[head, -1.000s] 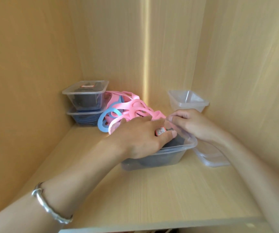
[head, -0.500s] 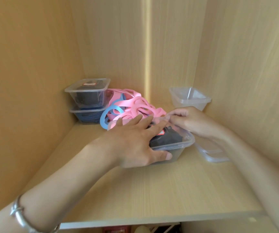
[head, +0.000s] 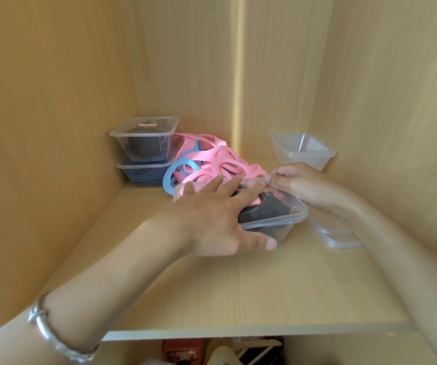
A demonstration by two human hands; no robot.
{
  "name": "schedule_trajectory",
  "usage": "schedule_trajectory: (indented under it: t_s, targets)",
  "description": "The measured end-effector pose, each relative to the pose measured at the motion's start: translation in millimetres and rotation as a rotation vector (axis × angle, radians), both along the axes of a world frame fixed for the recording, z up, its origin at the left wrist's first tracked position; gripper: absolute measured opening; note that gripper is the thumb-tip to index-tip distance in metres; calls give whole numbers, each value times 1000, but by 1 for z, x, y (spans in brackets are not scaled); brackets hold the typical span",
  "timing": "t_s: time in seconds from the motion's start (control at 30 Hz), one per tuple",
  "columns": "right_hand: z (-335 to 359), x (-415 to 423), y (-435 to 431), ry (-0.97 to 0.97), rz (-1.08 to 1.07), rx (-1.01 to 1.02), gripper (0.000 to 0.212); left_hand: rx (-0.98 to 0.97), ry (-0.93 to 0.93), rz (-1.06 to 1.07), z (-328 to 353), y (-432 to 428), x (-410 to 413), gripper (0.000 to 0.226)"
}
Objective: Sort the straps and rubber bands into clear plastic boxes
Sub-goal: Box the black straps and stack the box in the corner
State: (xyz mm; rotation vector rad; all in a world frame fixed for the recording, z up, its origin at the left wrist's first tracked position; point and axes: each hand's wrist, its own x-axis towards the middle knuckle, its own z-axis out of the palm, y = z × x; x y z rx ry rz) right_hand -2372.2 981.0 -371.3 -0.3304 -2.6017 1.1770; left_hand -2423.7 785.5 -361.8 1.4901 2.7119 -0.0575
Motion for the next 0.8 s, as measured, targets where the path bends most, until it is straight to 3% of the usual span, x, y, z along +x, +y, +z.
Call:
schedule_trajectory:
  t_s: [0.17, 0.23, 0.3, 0.43, 0.53, 0.6, 0.7, 0.8]
  targets:
    - [-2, 0, -4, -19, -14, -9, 38, 90, -199, 52, 6, 0, 1, 77]
    - [-2, 0, -6, -19, -26, 13, 36, 149, -155, 77, 3, 2, -1, 67]
    - [-1, -1, -6, -24, -26, 58, 35, 152, -105, 135, 0, 4, -4, 71]
    - [5, -1, -8, -71, -26, 274, 30, 82, -81, 149, 2, 5, -7, 76]
    - [8, 1, -12, 59, -11, 477, 23, 80, -79, 120, 4, 7, -10, 76]
    - [10, 5, -14, 89, 19, 418, 22, 78, -78, 130, 3, 7, -9, 75]
    - [11, 13, -24, -77, 167, 115, 21, 68, -78, 162, 2, 8, -6, 77]
    - [6, 14, -28, -166, 204, 283, 43, 70, -46, 167, 0, 9, -6, 77]
